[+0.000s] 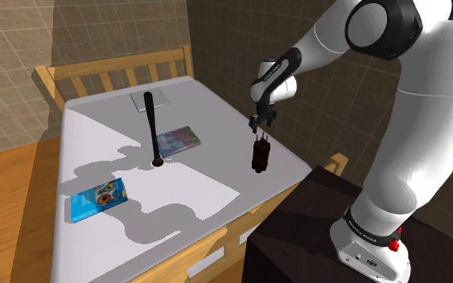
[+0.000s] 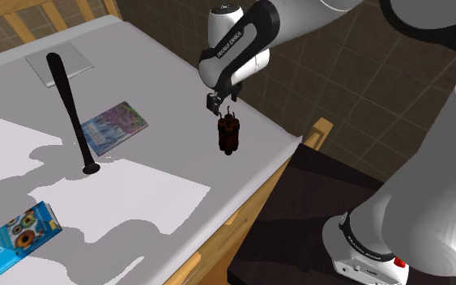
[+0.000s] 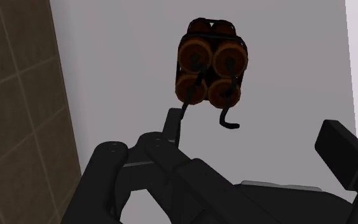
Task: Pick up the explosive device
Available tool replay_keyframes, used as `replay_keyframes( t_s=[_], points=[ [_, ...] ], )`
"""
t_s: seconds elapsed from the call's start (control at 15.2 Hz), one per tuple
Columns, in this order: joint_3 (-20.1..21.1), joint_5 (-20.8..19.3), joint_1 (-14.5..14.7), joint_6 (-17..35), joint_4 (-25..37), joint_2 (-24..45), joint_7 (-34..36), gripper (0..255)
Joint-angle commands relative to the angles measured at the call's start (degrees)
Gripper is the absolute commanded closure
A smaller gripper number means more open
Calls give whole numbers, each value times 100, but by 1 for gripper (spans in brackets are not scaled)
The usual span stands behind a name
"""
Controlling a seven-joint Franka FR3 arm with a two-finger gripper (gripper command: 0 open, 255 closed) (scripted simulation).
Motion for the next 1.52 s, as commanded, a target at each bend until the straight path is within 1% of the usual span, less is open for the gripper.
replay_keyframes(
  t_s=[0.0, 0.13, 0.2, 0.66, 0.79, 0.86, 1.45],
  points=[
    [-29, 42, -78, 137, 281, 452, -47, 0],
    [-47, 83, -154, 234, 582, 877, -76, 0],
    [-46, 83, -157, 236, 589, 887, -76, 0],
    [24, 171, -211, 676, 649, 1389, -123, 0],
    [24, 171, -211, 676, 649, 1389, -123, 0],
    [24, 171, -213, 676, 651, 1390, -125, 255],
    [24, 170, -211, 676, 649, 1389, -123, 255]
  ],
)
